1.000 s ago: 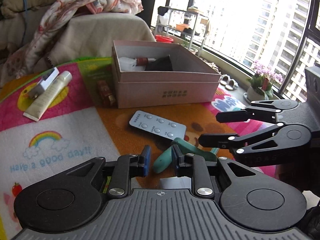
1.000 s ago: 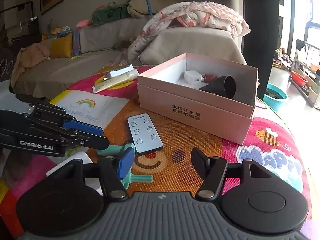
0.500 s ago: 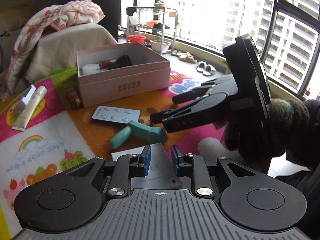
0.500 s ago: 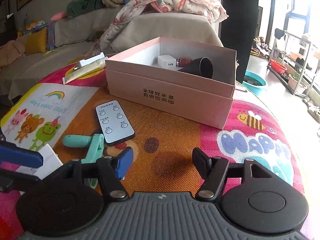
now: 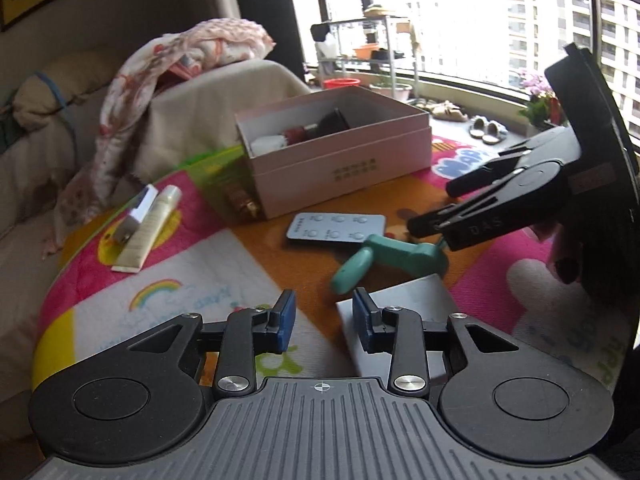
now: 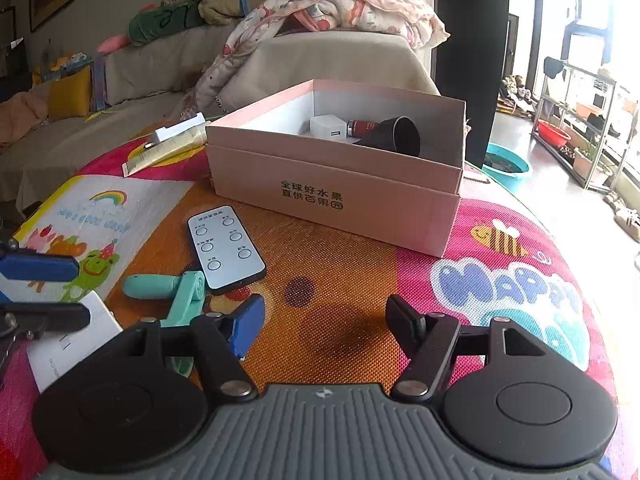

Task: Organize rigid objects

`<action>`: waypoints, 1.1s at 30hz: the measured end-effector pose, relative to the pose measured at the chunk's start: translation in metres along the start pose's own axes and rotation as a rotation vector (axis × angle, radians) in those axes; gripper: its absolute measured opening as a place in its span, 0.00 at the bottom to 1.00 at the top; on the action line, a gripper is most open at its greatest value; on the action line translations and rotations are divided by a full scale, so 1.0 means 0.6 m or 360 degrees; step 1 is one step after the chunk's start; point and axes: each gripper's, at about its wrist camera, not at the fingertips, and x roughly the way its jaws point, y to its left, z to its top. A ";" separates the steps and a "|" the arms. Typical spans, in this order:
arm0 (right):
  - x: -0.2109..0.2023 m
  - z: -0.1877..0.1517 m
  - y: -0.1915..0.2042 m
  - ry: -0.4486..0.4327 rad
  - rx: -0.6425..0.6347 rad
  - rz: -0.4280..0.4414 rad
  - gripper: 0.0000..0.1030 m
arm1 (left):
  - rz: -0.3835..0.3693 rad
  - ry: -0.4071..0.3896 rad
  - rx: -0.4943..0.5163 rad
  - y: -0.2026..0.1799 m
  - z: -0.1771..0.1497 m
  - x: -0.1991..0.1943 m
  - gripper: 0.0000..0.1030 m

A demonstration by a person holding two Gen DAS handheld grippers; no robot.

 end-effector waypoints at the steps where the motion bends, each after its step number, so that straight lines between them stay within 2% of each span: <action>1: 0.000 0.000 0.000 0.0000 0.0000 -0.0001 0.66 | -0.0006 0.0001 -0.0045 0.010 0.000 -0.001 0.35; 5: 0.000 0.000 0.000 0.0000 -0.0002 -0.0001 0.66 | -0.0048 -0.0054 -0.0260 0.061 0.009 0.001 0.35; 8: -0.001 0.000 0.001 0.0001 -0.0007 -0.0008 0.66 | -0.0028 -0.0163 -0.0357 0.122 0.037 0.021 0.35; 10: 0.000 0.000 0.001 0.0002 -0.0011 -0.0012 0.67 | -0.0002 -0.0251 -0.0518 0.186 0.067 0.044 0.35; 12: 0.000 0.001 0.003 0.0002 -0.0014 -0.0018 0.67 | 0.0040 -0.0311 -0.0757 0.267 0.098 0.080 0.33; 15: 0.001 0.000 0.003 0.0002 -0.0014 -0.0021 0.67 | 0.0132 -0.0286 -0.1006 0.359 0.133 0.153 0.32; 17: 0.001 0.000 0.003 0.0002 -0.0014 -0.0020 0.67 | 0.0171 -0.0221 -0.1091 0.396 0.143 0.207 0.32; 19: 0.001 0.000 0.003 0.0002 -0.0014 -0.0020 0.67 | 0.0211 -0.0148 -0.1130 0.409 0.143 0.249 0.32; 21: 0.001 0.000 0.003 0.0003 -0.0014 -0.0018 0.68 | 0.0183 -0.0079 -0.1155 0.410 0.134 0.276 0.32; 23: 0.002 0.000 0.003 0.0005 -0.0017 -0.0013 0.69 | 0.0136 -0.0065 -0.1166 0.401 0.121 0.283 0.29; 26: 0.000 0.020 0.006 0.0049 -0.0077 0.0051 0.64 | 0.0089 -0.0060 -0.1058 0.377 0.112 0.271 0.28; 28: -0.015 0.062 0.011 -0.0015 -0.0121 0.0118 0.64 | 0.0036 -0.0041 -0.1004 0.359 0.101 0.254 0.28; 30: -0.026 0.127 0.023 -0.0079 -0.0177 0.0146 0.64 | -0.0038 -0.0030 -0.0988 0.341 0.086 0.231 0.27; 33: 0.011 0.241 0.059 0.0025 -0.0258 0.0176 0.63 | -0.0166 -0.0017 -0.0958 0.312 0.061 0.197 0.25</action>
